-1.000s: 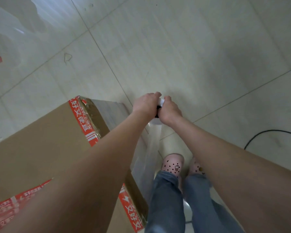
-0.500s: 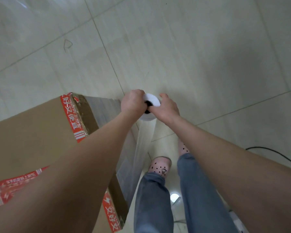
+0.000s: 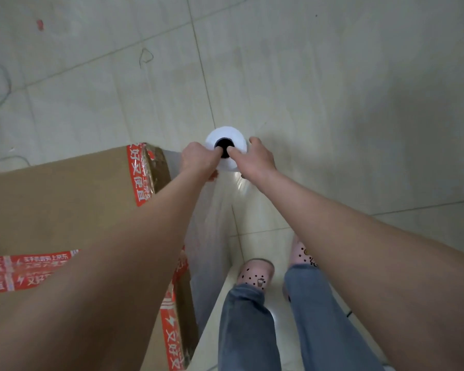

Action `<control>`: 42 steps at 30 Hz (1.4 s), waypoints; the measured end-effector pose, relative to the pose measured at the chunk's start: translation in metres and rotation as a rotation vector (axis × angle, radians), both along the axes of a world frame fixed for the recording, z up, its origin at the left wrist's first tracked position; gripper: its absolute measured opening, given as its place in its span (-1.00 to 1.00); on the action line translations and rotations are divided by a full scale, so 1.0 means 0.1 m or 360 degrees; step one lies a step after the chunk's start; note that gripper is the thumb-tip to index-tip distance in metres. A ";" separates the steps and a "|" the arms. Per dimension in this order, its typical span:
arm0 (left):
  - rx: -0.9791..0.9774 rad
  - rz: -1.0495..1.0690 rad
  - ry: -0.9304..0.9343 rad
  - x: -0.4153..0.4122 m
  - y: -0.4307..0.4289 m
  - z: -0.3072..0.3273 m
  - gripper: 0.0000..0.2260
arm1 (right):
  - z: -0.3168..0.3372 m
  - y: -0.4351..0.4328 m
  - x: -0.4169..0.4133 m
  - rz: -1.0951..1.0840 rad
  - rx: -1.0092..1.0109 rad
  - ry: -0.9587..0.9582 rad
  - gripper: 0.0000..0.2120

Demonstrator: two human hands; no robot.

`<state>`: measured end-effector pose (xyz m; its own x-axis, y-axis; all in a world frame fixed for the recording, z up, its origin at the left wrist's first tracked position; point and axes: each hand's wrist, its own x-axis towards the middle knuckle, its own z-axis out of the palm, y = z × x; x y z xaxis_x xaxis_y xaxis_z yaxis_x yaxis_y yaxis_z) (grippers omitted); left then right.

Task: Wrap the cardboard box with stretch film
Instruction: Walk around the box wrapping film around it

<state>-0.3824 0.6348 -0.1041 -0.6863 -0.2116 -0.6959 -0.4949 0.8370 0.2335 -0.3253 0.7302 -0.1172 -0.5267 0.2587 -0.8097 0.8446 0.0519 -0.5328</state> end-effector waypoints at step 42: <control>-0.0070 0.0000 0.0155 -1.28 -0.39 -0.06 -0.75 | 0.12 -0.32 -1.25 0.0168 -0.0123 0.0020 -0.53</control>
